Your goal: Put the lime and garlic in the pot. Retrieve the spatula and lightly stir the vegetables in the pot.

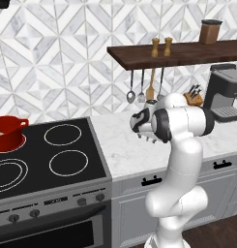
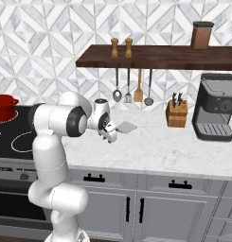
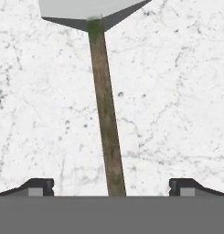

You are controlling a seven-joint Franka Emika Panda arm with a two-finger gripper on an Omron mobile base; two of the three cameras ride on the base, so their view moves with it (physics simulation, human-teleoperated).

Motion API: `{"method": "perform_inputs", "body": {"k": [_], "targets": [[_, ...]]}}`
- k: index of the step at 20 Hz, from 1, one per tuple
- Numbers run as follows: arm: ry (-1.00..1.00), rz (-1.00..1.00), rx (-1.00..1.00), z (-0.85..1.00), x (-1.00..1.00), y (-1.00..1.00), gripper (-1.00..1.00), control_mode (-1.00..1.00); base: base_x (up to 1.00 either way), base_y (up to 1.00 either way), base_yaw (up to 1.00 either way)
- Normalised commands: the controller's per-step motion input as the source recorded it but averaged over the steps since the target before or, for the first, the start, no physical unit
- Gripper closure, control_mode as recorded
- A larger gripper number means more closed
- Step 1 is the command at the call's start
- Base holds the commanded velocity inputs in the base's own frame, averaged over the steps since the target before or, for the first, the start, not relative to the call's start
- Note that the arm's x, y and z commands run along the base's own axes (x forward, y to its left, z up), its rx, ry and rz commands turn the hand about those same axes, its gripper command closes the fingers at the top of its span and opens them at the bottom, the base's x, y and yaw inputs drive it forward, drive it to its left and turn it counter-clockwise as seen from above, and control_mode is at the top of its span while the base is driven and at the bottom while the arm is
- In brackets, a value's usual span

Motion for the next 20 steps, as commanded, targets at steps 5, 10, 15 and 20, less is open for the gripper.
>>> {"method": "perform_inputs", "body": {"k": [5,10,15,20], "targets": [[0.03,-0.01,0.01,-0.05,0.00,0.00,1.00,-1.00,0.00,0.00,0.00],[0.00,0.00,0.00,0.00,0.00,0.00,1.00,-1.00,0.00,0.00,0.00],[0.00,0.00,0.00,0.00,0.00,0.00,1.00,-1.00,0.00,0.00,0.00],[0.00,0.00,0.00,0.00,0.00,0.00,1.00,-1.00,0.00,0.00,0.00]]}}
